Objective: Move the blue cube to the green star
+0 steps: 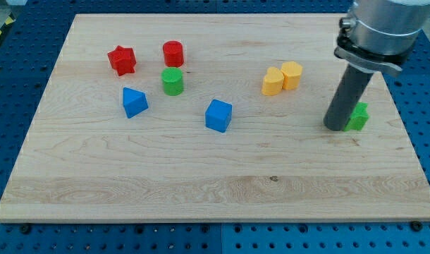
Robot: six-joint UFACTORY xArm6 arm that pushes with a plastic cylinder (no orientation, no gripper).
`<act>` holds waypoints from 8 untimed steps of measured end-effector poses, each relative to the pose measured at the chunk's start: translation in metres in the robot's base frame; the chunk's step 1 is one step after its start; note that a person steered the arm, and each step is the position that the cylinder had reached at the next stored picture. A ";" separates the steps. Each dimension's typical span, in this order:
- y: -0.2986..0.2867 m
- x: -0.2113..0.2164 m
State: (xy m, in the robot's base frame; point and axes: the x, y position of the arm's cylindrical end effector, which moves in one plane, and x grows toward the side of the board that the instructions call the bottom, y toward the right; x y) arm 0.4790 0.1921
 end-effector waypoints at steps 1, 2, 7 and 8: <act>0.007 0.000; -0.020 0.009; -0.311 -0.009; -0.267 -0.009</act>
State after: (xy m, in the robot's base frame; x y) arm 0.4702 -0.0754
